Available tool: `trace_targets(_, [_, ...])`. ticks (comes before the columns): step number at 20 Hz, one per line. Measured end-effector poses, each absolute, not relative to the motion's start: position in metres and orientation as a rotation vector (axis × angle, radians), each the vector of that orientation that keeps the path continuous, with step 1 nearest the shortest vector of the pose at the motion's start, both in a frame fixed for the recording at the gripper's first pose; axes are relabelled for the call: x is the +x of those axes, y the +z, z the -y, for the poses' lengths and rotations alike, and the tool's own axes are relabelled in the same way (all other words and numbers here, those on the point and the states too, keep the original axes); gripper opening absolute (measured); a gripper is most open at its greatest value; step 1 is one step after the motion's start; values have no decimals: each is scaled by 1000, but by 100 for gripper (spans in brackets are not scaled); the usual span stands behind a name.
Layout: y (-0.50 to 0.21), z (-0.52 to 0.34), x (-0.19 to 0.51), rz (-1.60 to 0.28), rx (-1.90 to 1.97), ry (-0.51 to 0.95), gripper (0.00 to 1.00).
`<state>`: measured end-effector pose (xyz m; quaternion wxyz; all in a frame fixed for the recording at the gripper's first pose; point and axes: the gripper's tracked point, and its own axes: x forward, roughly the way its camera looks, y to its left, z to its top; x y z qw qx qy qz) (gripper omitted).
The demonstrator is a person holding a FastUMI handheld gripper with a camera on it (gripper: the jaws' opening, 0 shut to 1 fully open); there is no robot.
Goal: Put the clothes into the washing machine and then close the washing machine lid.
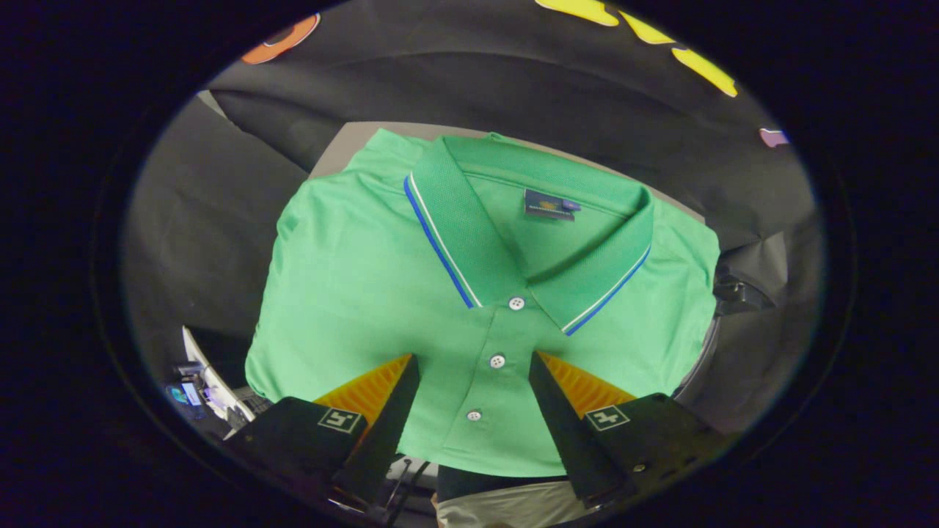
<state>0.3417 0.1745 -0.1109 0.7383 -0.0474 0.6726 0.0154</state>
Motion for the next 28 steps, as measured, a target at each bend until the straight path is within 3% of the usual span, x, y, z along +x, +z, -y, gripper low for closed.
trace_targets(7, [-110, -172, 344, -1493, -73, -1, 87])
trace_targets(11, [-111, -165, 349, -1473, -70, -6, 35])
trace_targets(14, [-109, -164, 350, -1488, -58, 28, 13])
trace_targets(16, [-105, -164, 350, -1501, -21, 47, 7])
trace_targets(28, [-29, -146, 371, -1416, 7, 141, 6])
